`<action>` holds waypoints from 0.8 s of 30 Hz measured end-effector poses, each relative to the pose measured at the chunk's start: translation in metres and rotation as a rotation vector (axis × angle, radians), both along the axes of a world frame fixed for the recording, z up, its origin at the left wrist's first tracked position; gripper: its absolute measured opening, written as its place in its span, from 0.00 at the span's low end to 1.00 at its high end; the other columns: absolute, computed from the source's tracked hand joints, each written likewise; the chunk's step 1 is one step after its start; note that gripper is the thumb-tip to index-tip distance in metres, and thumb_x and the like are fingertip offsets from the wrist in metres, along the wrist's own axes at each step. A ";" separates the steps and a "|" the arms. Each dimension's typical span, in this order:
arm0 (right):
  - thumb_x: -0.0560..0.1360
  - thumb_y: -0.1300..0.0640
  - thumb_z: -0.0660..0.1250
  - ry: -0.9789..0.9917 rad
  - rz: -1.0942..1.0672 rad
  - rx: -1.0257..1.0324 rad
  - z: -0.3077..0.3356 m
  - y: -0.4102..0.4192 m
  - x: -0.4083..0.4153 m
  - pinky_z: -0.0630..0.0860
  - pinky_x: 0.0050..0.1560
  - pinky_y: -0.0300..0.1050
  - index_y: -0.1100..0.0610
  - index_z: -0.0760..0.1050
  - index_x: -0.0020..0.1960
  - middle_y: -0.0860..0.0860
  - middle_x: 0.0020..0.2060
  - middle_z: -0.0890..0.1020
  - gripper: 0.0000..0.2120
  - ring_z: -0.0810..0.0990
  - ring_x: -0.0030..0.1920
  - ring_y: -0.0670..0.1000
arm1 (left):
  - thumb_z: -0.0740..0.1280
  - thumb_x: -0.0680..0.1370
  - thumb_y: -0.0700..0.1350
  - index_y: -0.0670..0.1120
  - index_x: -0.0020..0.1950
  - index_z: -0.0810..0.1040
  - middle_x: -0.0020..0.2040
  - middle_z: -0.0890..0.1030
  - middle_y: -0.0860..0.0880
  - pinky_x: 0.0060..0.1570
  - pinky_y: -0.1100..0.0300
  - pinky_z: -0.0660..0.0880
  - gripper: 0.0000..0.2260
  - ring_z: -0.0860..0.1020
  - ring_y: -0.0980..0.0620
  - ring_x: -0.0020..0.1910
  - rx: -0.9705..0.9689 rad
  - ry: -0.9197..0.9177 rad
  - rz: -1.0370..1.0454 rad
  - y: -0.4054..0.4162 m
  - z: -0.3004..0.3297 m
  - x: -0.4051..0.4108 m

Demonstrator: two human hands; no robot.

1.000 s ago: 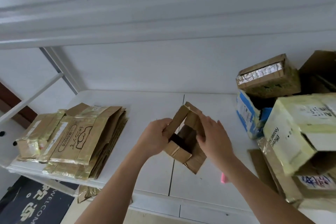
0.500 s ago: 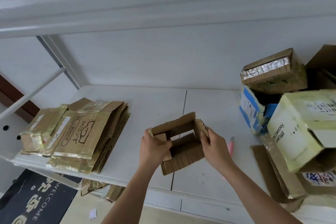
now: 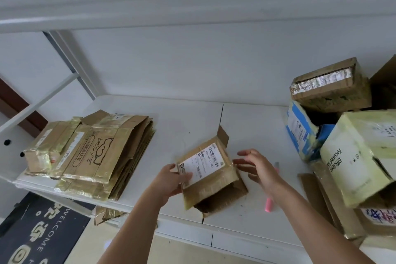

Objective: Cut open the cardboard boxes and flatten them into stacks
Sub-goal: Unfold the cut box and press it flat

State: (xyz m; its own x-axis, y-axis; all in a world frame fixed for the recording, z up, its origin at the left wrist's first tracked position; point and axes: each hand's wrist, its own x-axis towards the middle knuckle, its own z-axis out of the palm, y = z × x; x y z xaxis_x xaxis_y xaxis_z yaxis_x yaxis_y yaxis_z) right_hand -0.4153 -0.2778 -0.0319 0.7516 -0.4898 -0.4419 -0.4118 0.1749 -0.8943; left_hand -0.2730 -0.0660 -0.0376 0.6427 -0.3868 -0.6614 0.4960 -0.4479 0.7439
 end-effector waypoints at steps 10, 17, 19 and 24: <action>0.66 0.25 0.60 -0.234 0.021 0.005 0.026 -0.018 0.007 0.62 0.73 0.51 0.43 0.73 0.68 0.48 0.61 0.81 0.35 0.74 0.66 0.49 | 0.61 0.78 0.27 0.49 0.61 0.78 0.55 0.82 0.52 0.50 0.65 0.75 0.21 0.79 0.54 0.58 -0.353 -0.457 0.188 -0.014 0.024 -0.001; 0.79 0.62 0.67 -0.133 0.138 -0.288 0.003 -0.007 0.001 0.68 0.67 0.39 0.41 0.75 0.61 0.41 0.62 0.77 0.18 0.73 0.66 0.41 | 0.68 0.78 0.40 0.46 0.61 0.74 0.57 0.80 0.50 0.62 0.55 0.74 0.12 0.78 0.51 0.60 -0.206 -0.347 0.012 -0.017 0.011 -0.008; 0.76 0.62 0.70 -0.127 0.186 -0.257 -0.006 -0.006 -0.003 0.67 0.69 0.40 0.42 0.73 0.65 0.41 0.65 0.76 0.23 0.71 0.66 0.39 | 0.67 0.77 0.34 0.48 0.63 0.71 0.59 0.77 0.54 0.54 0.62 0.74 0.17 0.75 0.54 0.63 -0.179 -0.388 -0.029 -0.018 0.006 -0.012; 0.73 0.61 0.74 -0.195 0.172 -0.304 -0.018 -0.003 -0.006 0.68 0.67 0.36 0.40 0.71 0.67 0.36 0.64 0.74 0.28 0.71 0.64 0.35 | 0.72 0.75 0.37 0.47 0.61 0.72 0.58 0.77 0.53 0.44 0.67 0.74 0.17 0.77 0.54 0.59 -0.123 -0.516 0.048 -0.023 -0.001 -0.015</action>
State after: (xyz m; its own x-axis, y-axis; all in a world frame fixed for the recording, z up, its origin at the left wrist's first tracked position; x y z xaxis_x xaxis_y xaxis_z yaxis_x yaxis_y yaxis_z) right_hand -0.4217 -0.2803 -0.0501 0.8896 -0.4357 -0.1371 -0.2293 -0.1664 -0.9590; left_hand -0.2879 -0.0893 -0.0388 0.8914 -0.4038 -0.2059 0.0690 -0.3282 0.9421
